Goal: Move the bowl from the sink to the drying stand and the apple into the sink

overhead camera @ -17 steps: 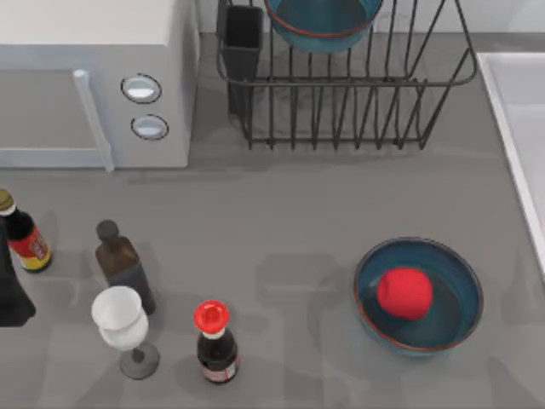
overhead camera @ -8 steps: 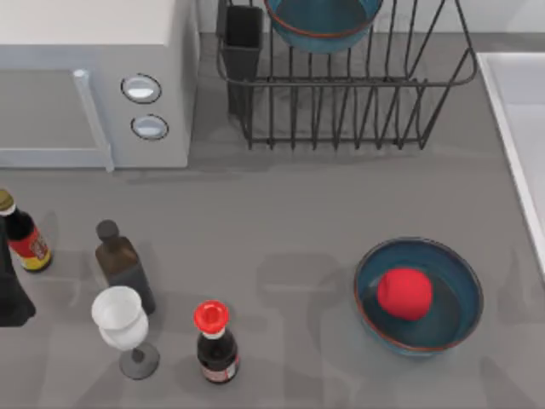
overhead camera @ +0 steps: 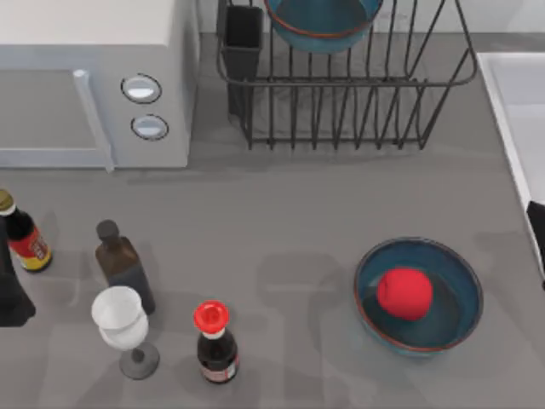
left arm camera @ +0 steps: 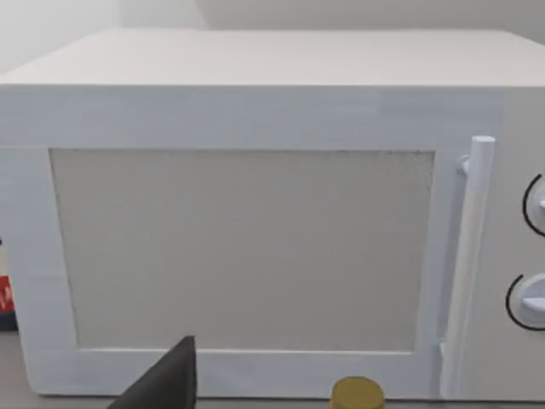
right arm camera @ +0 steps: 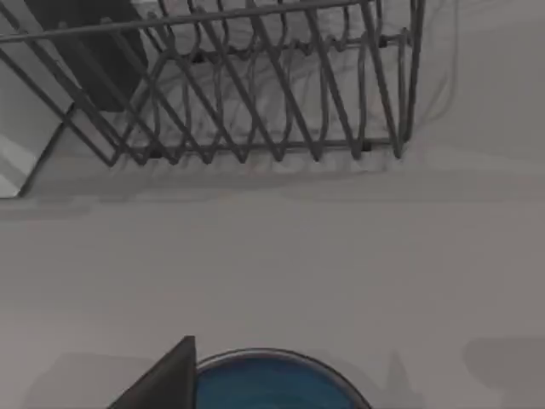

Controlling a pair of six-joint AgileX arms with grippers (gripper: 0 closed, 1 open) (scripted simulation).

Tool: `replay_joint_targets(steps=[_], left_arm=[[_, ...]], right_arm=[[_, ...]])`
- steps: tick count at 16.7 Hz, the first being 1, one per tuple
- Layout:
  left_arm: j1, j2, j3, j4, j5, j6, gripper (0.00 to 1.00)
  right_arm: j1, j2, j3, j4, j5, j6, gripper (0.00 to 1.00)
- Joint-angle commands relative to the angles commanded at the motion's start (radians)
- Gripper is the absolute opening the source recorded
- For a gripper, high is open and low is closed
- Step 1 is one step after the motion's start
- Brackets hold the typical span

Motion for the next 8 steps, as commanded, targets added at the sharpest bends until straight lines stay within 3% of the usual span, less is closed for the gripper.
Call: replay_joint_targets(steps=[8], left_arm=[[0.0, 0.0, 0.0, 0.0, 0.0, 0.0, 1.0]], right_arm=[[0.249, 0.842, 0.545, -0.485, -0.024, 0.272, 1.0]])
